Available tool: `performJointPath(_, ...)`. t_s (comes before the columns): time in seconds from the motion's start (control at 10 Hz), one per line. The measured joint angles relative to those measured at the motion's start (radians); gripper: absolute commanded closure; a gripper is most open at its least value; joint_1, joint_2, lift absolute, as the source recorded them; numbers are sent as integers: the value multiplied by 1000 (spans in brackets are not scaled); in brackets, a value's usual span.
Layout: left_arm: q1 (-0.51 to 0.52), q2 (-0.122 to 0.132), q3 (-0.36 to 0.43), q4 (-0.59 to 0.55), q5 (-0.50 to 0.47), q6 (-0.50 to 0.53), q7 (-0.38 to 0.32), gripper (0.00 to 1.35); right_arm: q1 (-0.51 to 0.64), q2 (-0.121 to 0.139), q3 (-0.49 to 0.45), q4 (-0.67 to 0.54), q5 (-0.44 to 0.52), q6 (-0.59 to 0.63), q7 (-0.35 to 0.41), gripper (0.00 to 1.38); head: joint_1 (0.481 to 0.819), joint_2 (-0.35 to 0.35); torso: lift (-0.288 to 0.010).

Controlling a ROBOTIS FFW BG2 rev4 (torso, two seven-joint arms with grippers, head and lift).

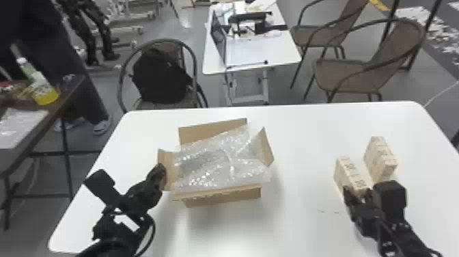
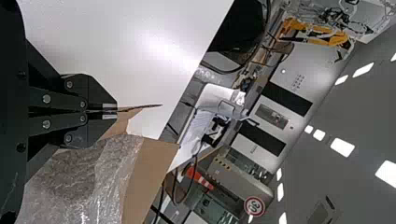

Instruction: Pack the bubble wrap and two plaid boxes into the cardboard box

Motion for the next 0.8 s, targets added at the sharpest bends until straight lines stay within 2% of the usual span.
performJointPath(0.3, 0, 0, -1, 3, 3, 2, -2, 1216, 16, 0, 0, -40, -12, -6, -1, 1009, 695, 186, -50)
performJointPath(0.8, -15, 0, -8, 13, 3, 11, -13, 1214, 16, 0, 69, -285, -68, -78, -19, 1009, 695, 216, -50)
